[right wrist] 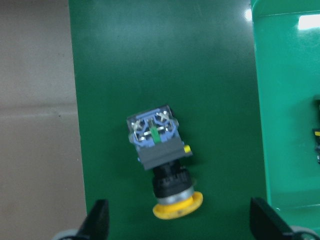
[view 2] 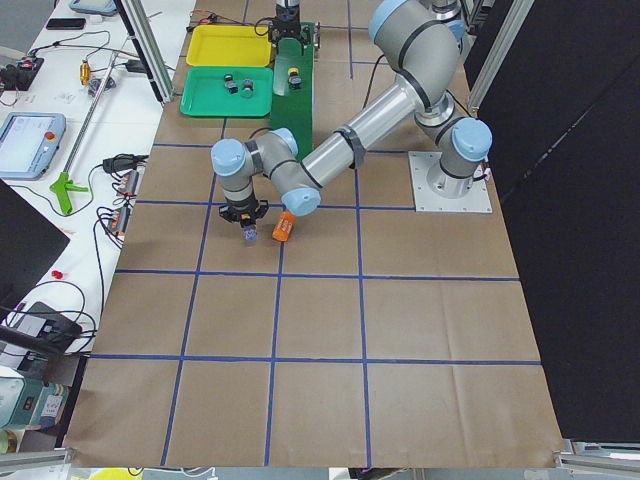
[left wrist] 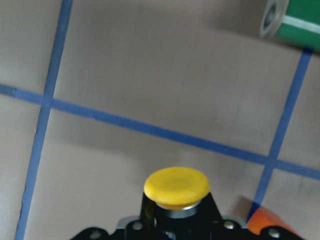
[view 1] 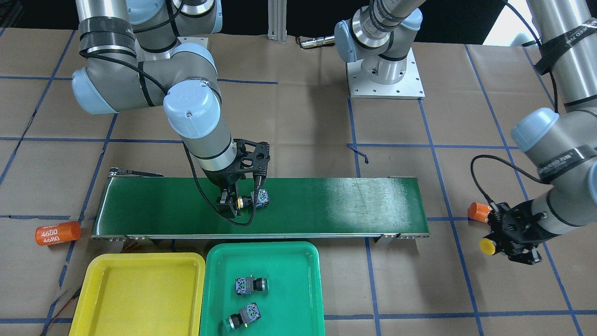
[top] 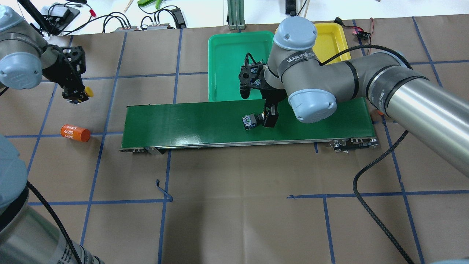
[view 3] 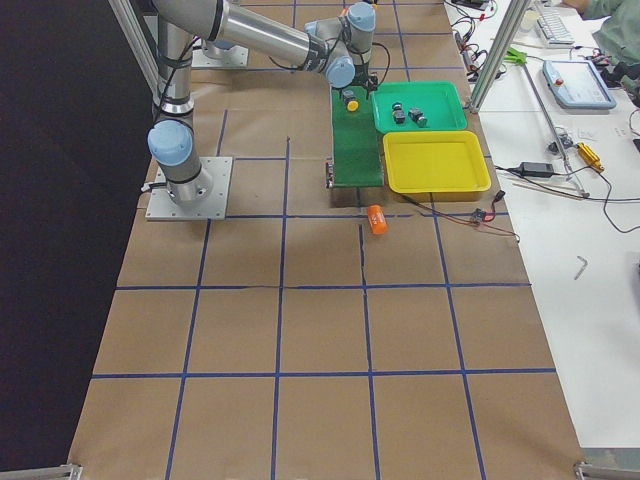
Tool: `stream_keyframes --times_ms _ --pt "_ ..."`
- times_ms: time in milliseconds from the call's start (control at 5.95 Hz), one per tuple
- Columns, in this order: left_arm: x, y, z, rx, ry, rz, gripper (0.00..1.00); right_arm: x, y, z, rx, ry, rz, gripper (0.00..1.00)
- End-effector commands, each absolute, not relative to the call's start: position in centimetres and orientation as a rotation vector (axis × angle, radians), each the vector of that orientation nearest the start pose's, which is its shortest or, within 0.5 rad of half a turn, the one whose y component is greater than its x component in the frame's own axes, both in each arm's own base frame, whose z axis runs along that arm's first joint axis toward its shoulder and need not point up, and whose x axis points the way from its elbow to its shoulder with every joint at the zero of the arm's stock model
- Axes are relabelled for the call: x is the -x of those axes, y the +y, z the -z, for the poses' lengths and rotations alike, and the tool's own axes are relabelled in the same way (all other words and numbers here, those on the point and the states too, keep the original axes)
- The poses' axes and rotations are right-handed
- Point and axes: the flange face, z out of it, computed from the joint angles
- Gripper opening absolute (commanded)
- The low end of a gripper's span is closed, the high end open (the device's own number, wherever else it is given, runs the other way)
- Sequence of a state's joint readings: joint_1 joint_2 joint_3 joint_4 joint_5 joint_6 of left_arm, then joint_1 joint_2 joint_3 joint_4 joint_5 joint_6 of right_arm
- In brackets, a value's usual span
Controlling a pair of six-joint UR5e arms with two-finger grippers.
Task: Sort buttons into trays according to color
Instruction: 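Grasp the belt's yellow button with the right gripper while the left grasps another, then place the yellow button in the yellow tray while the left sets its button down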
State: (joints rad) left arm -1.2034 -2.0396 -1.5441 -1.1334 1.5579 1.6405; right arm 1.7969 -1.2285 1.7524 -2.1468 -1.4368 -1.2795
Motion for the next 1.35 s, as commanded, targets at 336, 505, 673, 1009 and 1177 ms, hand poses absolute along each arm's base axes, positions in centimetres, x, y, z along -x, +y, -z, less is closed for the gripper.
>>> stream_keyframes --times_ms 336,505,673,1009,1177 --pt "6.7 -59.1 -27.2 -1.958 2.52 -0.058 0.0 -25.0 -54.4 -24.9 2.188 2.194 0.075 0.69" --pt "10.6 -58.0 -26.3 -2.048 2.456 -0.073 0.0 -22.6 -55.1 -25.0 2.246 2.23 0.003 0.46" --pt "13.7 -56.4 -26.1 -2.18 2.328 -0.062 0.06 -20.8 -55.4 -24.7 2.255 2.214 -0.005 0.44" --pt "13.9 -55.4 -25.2 -2.171 2.291 -0.018 0.99 -18.5 -56.0 -25.9 2.252 2.243 0.002 0.1" --pt "11.7 -56.1 -26.0 -2.109 2.297 -0.035 0.99 -16.1 -56.3 -27.9 2.263 2.265 0.005 0.1"
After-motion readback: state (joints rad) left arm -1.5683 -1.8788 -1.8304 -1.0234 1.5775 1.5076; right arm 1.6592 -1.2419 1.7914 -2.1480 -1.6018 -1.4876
